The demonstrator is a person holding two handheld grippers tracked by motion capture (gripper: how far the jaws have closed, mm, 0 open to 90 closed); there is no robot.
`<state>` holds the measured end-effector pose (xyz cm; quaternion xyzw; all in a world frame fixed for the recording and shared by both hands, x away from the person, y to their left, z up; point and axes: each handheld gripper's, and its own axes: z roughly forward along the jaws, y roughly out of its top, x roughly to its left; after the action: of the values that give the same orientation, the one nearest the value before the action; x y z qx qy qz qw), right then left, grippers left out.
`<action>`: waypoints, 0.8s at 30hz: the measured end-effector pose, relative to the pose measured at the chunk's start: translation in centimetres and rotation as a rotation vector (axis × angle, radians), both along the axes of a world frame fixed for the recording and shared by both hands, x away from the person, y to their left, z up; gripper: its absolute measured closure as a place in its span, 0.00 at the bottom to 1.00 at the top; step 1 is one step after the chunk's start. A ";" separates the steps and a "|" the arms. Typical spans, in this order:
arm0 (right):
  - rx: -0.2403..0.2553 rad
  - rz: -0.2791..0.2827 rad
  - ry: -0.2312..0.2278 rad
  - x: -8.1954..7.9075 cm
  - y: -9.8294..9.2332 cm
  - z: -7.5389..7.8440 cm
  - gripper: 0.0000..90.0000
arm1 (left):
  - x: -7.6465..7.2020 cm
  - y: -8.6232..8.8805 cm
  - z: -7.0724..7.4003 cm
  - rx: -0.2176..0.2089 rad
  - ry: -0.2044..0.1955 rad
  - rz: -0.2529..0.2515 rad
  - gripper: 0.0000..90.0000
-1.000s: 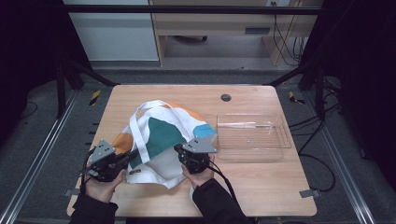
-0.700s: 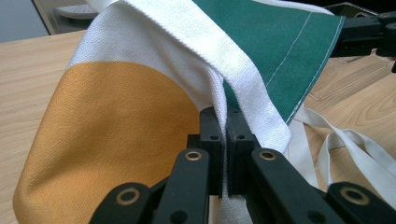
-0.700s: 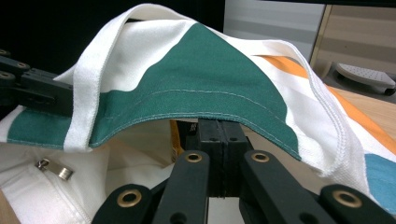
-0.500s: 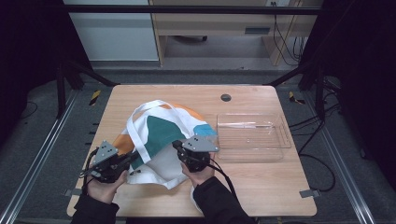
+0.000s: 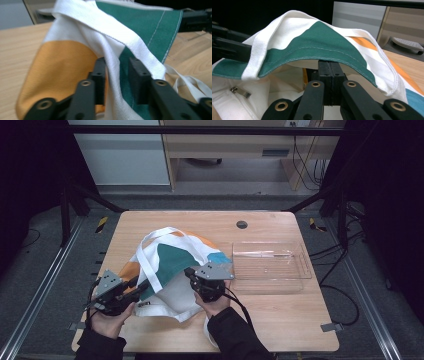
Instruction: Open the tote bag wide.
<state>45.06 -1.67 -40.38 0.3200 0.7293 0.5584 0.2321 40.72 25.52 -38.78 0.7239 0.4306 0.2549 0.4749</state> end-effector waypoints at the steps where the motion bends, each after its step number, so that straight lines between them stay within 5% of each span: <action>1: 0.002 -0.003 0.003 0.1 -0.1 0.0 1.00 | -0.1 0.0 0.2 0.001 -0.010 0.008 0.64; 6: 0.003 -0.015 0.007 0.3 -0.3 0.0 1.00 | -0.3 0.0 1.1 0.021 -0.045 0.030 0.51; 13: -0.001 -0.033 0.025 0.5 -0.7 -0.4 1.00 | -0.6 -0.6 1.6 0.049 -0.078 0.026 0.50; 24: 0.020 -0.047 0.028 1.0 -1.2 0.0 1.00 | 0.0 -2.6 2.6 0.051 -0.052 -0.012 0.45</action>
<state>46.11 -2.91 -40.41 0.3472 0.7192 0.5556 0.2314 40.73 22.92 -36.14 0.7315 0.4072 0.2815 0.4690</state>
